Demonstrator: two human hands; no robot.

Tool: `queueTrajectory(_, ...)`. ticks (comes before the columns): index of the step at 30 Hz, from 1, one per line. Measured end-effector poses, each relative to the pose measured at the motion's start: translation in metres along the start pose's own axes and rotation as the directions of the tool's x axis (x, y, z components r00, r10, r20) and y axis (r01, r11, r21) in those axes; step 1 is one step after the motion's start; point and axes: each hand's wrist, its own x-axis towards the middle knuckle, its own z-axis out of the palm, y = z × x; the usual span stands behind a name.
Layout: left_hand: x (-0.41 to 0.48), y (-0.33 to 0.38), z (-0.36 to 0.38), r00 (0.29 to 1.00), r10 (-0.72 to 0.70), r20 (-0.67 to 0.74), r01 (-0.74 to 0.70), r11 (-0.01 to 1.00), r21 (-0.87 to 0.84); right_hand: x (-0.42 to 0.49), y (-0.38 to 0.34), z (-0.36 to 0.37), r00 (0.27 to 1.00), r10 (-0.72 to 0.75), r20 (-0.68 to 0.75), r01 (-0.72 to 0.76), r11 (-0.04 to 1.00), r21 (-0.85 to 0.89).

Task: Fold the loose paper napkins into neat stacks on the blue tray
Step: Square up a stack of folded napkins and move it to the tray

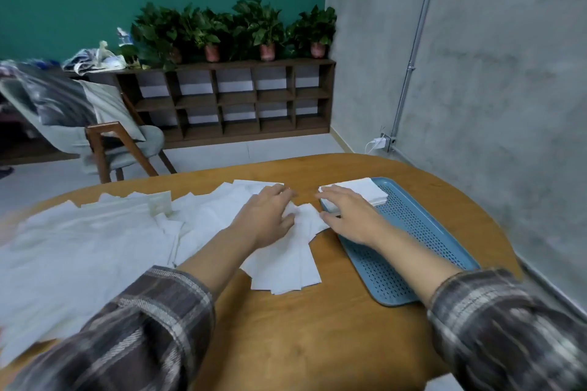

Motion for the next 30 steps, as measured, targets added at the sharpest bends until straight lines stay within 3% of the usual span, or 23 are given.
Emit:
queueTrajectory(5,-0.063,-0.043,0.007,0.994,-0.109,-0.021,0.108,0.993,-0.038,-0.013,-0.053,0.035,0.997,-0.005,-0.082,0.015,0.993,0.116)
queueTrajectory(8,-0.094,-0.062,0.024,0.994,-0.105,-0.043,0.103,0.993,-0.064,-0.02,-0.07,0.06,0.996,0.029,-0.089,-0.018,0.992,0.128)
queueTrajectory(11,-0.112,-0.072,0.038,0.988,-0.088,-0.129,0.071,0.989,-0.127,-0.026,-0.075,0.083,0.992,0.086,-0.089,-0.075,0.99,0.12)
queueTrajectory(16,-0.113,-0.074,0.054,0.947,-0.127,-0.296,0.053,0.968,-0.244,-0.019,-0.074,0.091,0.973,0.208,-0.099,-0.175,0.948,0.267)
queueTrajectory(21,-0.105,-0.063,0.059,0.907,-0.239,-0.348,0.09,0.915,-0.393,-0.008,-0.088,0.072,0.98,0.14,-0.143,-0.096,0.956,0.277)
queueTrajectory(25,-0.105,-0.06,0.054,0.929,-0.283,-0.239,0.053,0.739,-0.671,-0.002,-0.096,0.052,0.99,0.09,-0.108,-0.022,0.858,0.513)
queueTrajectory(30,-0.107,-0.061,0.037,0.908,-0.372,-0.194,0.064,0.58,-0.812,0.002,-0.094,0.047,0.986,0.143,-0.084,-0.039,0.69,0.723)
